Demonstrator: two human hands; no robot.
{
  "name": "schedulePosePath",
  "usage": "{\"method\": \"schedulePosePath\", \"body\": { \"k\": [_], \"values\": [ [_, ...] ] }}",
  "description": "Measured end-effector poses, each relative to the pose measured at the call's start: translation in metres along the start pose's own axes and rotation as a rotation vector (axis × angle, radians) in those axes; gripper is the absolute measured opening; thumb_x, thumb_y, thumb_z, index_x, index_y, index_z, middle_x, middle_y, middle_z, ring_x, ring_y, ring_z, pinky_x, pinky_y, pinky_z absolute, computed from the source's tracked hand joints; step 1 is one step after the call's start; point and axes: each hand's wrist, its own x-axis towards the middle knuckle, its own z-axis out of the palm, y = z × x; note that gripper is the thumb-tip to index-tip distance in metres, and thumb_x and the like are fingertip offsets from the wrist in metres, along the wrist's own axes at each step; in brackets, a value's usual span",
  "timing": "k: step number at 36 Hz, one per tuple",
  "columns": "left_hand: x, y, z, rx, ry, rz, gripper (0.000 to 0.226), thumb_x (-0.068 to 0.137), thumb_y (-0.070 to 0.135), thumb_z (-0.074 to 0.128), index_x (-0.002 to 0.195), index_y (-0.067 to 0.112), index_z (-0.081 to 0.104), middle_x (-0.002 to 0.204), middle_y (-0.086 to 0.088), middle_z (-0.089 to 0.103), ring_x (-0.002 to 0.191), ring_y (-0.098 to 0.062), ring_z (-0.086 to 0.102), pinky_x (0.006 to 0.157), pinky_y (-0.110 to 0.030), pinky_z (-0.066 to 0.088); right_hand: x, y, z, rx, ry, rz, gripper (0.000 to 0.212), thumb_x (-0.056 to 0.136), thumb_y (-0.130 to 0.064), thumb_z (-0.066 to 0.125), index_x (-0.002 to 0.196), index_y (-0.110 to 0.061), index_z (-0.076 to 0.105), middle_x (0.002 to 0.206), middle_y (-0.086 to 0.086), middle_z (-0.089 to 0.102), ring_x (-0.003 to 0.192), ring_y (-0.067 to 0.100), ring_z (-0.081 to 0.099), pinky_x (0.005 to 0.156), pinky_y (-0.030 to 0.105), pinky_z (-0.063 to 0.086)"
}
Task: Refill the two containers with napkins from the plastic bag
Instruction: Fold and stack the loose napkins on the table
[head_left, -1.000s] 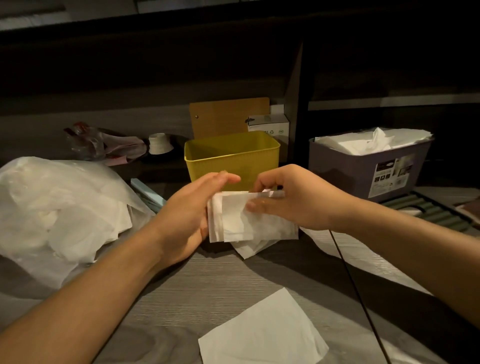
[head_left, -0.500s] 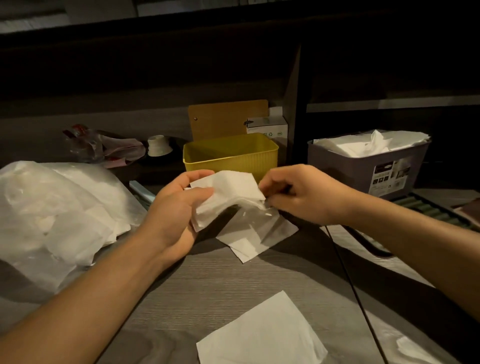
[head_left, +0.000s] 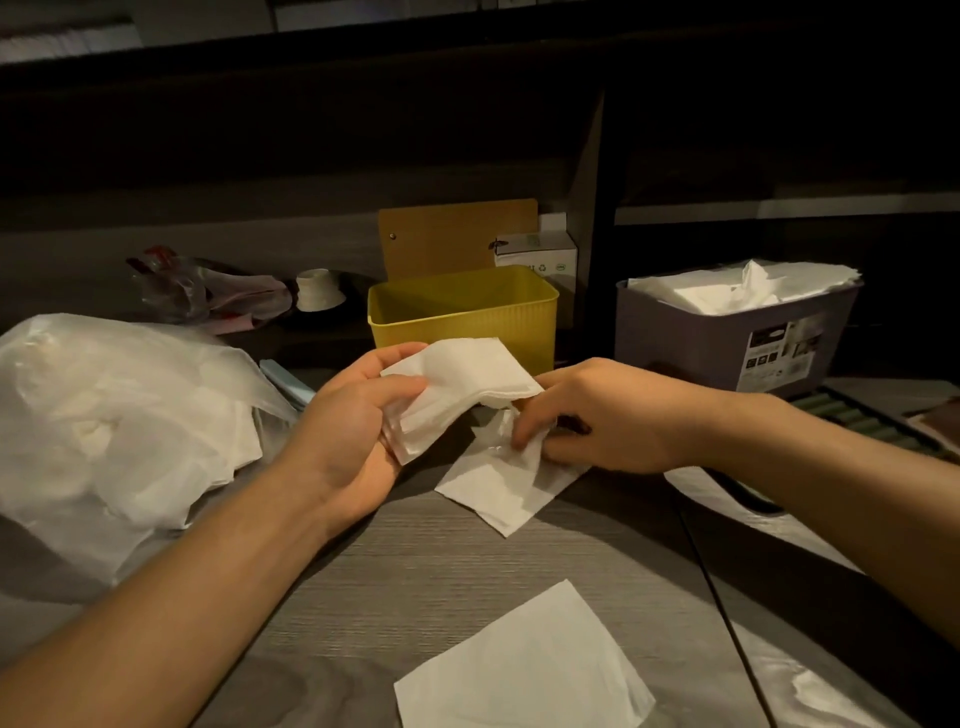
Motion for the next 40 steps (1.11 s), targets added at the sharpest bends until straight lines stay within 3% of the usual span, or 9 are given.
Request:
{"method": "schedulePosePath", "body": {
  "k": [3, 10, 18, 23, 26, 28, 33, 36, 40],
  "values": [
    [0.002, -0.001, -0.001, 0.011, 0.021, 0.000, 0.032, 0.097, -0.002, 0.052, 0.116, 0.020, 0.066, 0.115, -0.009, 0.073, 0.095, -0.026, 0.076, 0.070, -0.036, 0.064, 0.001, 0.005, 0.001, 0.001, 0.143, -0.048, 0.014, 0.095, -0.026, 0.067, 0.106, -0.027, 0.075, 0.095, -0.018, 0.055, 0.089, -0.001, 0.052, 0.074, 0.012, 0.042],
    [0.005, -0.003, -0.002, 0.087, 0.065, 0.017, 0.034, 0.099, -0.001, 0.051, 0.117, 0.023, 0.065, 0.123, -0.007, 0.066, 0.108, -0.031, 0.067, 0.073, -0.041, 0.062, -0.005, 0.005, -0.016, 0.392, 0.270, 0.019, 0.016, 0.095, -0.022, 0.062, 0.085, -0.033, 0.069, 0.113, -0.012, 0.062, 0.098, 0.005, 0.062, 0.088, 0.025, 0.054],
    [0.003, -0.009, -0.001, 0.313, 0.010, 0.113, 0.039, 0.099, -0.001, 0.055, 0.110, 0.034, 0.069, 0.122, -0.001, 0.070, 0.111, -0.024, 0.068, 0.091, -0.046, 0.059, -0.009, -0.005, -0.026, 0.724, 0.334, -0.064, 0.014, 0.086, -0.017, 0.055, 0.082, -0.010, 0.066, 0.090, 0.016, 0.064, 0.078, 0.023, 0.061, 0.065, 0.024, 0.047],
    [0.001, -0.011, 0.004, 0.307, -0.069, 0.100, 0.034, 0.095, 0.009, 0.063, 0.123, 0.027, 0.067, 0.120, -0.003, 0.073, 0.110, -0.025, 0.070, 0.093, -0.049, 0.058, -0.002, -0.017, -0.024, 0.696, 0.325, -0.027, 0.019, 0.095, -0.021, 0.058, 0.085, -0.008, 0.067, 0.086, 0.011, 0.067, 0.080, 0.023, 0.066, 0.068, 0.029, 0.053],
    [-0.002, -0.012, 0.006, 0.289, -0.118, 0.074, 0.035, 0.101, 0.004, 0.047, 0.124, 0.021, 0.067, 0.114, -0.007, 0.075, 0.102, -0.026, 0.073, 0.088, -0.048, 0.060, 0.007, -0.018, -0.016, 0.520, 0.316, 0.107, 0.017, 0.098, -0.017, 0.057, 0.090, -0.009, 0.070, 0.087, 0.008, 0.070, 0.079, 0.016, 0.068, 0.071, 0.029, 0.057],
    [-0.003, -0.011, 0.005, 0.292, -0.080, 0.052, 0.037, 0.103, 0.005, 0.041, 0.117, 0.023, 0.070, 0.111, -0.008, 0.075, 0.101, -0.026, 0.072, 0.087, -0.047, 0.060, 0.012, -0.016, -0.008, 0.383, 0.303, 0.163, 0.017, 0.098, -0.018, 0.056, 0.090, -0.017, 0.071, 0.079, -0.003, 0.067, 0.068, 0.003, 0.062, 0.061, 0.020, 0.051],
    [-0.004, -0.008, 0.006, 0.229, -0.117, 0.021, 0.037, 0.094, 0.044, 0.052, 0.117, 0.021, 0.071, 0.114, -0.008, 0.074, 0.106, -0.025, 0.072, 0.091, -0.049, 0.059, 0.016, -0.010, 0.000, 0.283, 0.338, 0.207, 0.017, 0.099, -0.020, 0.057, 0.101, -0.016, 0.073, 0.089, -0.013, 0.066, 0.082, 0.005, 0.063, 0.068, 0.019, 0.051],
    [-0.003, -0.012, 0.004, 0.381, -0.151, 0.087, 0.034, 0.085, 0.022, 0.069, 0.119, 0.027, 0.067, 0.111, -0.007, 0.074, 0.099, -0.023, 0.074, 0.083, -0.044, 0.062, 0.018, -0.010, 0.003, 0.274, 0.346, 0.177, 0.018, 0.100, -0.022, 0.058, 0.112, -0.018, 0.071, 0.096, -0.014, 0.065, 0.090, 0.004, 0.062, 0.074, 0.016, 0.050],
    [0.001, -0.016, 0.000, 0.461, -0.082, 0.126, 0.042, 0.095, -0.007, 0.059, 0.118, 0.027, 0.068, 0.112, -0.012, 0.073, 0.101, -0.031, 0.072, 0.087, -0.052, 0.060, 0.016, -0.007, -0.002, 0.273, 0.333, 0.198, 0.023, 0.100, -0.024, 0.058, 0.121, -0.020, 0.067, 0.111, -0.011, 0.068, 0.101, 0.005, 0.064, 0.089, 0.026, 0.056]
  ]
}}
